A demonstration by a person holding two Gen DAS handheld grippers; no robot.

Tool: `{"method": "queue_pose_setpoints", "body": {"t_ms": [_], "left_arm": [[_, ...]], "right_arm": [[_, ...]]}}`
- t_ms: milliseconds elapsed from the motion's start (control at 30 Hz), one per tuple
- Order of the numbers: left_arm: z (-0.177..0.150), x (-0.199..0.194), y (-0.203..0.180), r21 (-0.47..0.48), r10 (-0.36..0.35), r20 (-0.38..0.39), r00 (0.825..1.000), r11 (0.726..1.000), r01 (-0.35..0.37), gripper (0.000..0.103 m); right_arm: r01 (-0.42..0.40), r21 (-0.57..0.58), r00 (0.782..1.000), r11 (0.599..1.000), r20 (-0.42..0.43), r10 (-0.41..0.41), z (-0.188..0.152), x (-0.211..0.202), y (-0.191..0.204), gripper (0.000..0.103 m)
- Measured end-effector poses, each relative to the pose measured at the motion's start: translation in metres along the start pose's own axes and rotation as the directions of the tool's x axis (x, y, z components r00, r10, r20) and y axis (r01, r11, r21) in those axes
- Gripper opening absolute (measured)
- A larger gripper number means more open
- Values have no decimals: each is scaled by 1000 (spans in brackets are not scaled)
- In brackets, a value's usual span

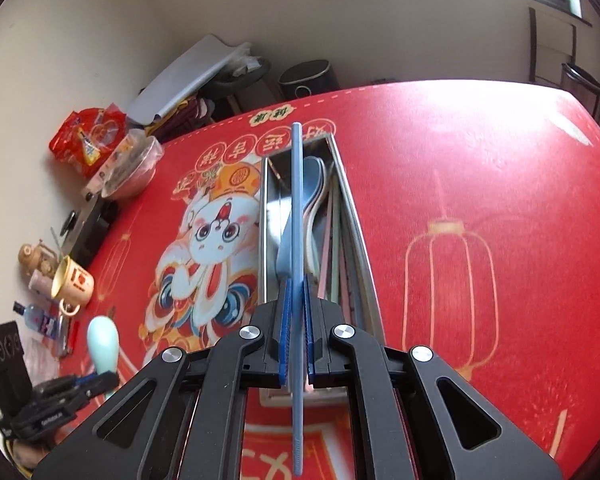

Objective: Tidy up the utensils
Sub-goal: 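Lift the blue chopstick with the right tool, lower it into the steel tray, release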

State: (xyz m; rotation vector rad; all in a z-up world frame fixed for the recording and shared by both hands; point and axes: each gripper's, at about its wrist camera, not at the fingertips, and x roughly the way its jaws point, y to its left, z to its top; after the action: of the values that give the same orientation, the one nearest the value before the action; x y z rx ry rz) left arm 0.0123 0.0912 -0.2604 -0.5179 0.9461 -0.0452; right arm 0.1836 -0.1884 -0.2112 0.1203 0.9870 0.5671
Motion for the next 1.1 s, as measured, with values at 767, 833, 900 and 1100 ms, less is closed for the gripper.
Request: {"method": "queue_pose_setpoints", "body": {"t_ms": [767, 833, 900, 1100], "left_arm": [[-11, -13, 42, -129, 53, 6, 999, 990, -51, 7], [-11, -11, 40, -122, 49, 3, 999, 991, -49, 7], [-10, -9, 37, -115, 47, -1, 999, 992, -47, 7], [-3, -5, 28, -84, 45, -11, 999, 995, -46, 7]], "right_arm": [[155, 5, 974, 988, -170, -152, 14, 98, -10, 6], [153, 6, 972, 988, -181, -149, 13, 100, -10, 6], [157, 13, 971, 987, -182, -152, 13, 99, -12, 7], [152, -3, 974, 988, -170, -150, 10, 82, -10, 8]]}}
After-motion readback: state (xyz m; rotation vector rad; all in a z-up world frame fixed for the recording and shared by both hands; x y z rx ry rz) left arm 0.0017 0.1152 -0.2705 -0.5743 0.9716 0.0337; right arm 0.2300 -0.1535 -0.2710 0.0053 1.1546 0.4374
